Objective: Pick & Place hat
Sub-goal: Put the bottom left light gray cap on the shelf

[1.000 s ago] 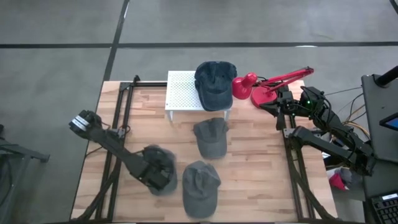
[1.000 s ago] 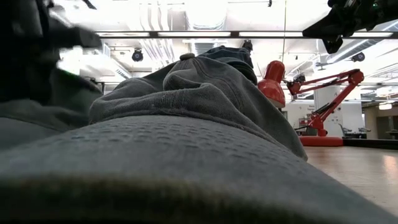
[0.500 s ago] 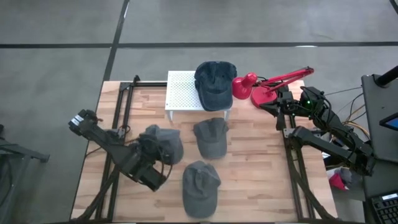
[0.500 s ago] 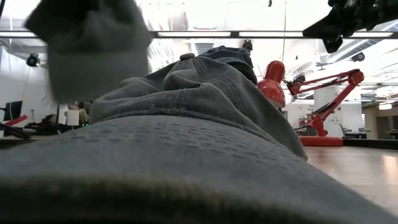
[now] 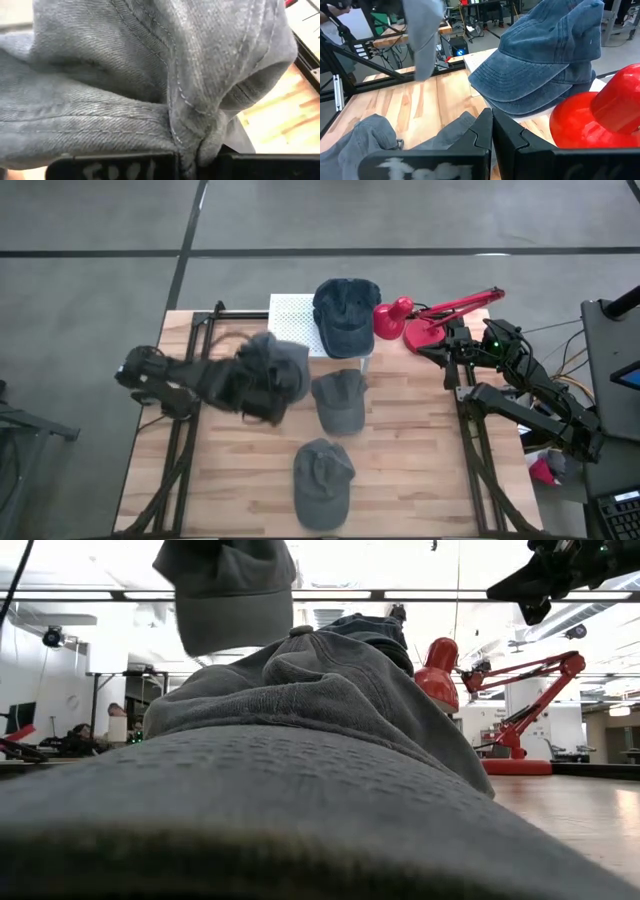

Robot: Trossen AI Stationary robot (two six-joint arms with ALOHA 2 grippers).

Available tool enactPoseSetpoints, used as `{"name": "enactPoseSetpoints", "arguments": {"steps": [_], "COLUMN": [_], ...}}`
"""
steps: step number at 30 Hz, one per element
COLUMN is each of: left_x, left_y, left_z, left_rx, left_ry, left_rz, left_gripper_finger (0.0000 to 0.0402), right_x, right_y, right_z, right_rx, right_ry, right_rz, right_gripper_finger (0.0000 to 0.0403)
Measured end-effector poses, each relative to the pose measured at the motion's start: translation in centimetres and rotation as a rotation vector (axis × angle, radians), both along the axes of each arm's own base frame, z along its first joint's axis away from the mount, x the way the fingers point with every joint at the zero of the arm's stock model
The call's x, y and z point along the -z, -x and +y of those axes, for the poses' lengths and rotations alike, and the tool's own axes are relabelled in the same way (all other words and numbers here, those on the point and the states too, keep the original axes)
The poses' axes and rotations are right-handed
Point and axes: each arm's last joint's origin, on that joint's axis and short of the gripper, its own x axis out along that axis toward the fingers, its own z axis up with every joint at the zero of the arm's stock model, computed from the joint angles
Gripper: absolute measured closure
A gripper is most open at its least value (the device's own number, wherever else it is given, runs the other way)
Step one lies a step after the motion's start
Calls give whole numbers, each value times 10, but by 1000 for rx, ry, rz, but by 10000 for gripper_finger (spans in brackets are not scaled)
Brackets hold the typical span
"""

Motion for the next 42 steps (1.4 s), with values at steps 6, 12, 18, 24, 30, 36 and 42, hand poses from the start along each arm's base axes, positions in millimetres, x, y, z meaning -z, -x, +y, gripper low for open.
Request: {"name": "enactPoseSetpoints", "arguments": {"steps": [6, 12, 18, 24, 30, 36, 42], "left_x": [-29, -42, -42, -44, -39, -27, -12], "left_y": [0, 7, 15, 20, 26, 19, 9], "left_z": [45, 92, 134, 169, 198, 220, 243], "left_rx": [31, 43, 61, 118, 121, 145, 182], "left_ry": [-44, -10, 87, 160, 238, 287, 353], "left_rz": [60, 133, 175, 108, 85, 97, 83], "left_gripper_finger": [401, 401, 401, 401, 402, 402, 401], "right_x": [0, 0, 0, 0, 0, 0, 0], "right_y": [0, 0, 0, 0, 0, 0, 0], "right_z": [0, 0, 0, 0, 0, 0, 0], "right_rx": [0, 0, 0, 0, 0, 0, 0], "right_ry": [-2, -2, -2, -2, -2, -2, -2], "right_rz": [0, 0, 0, 0, -1, -1, -1], "right_gripper_finger": [394, 394, 394, 394, 394, 394, 394]}}
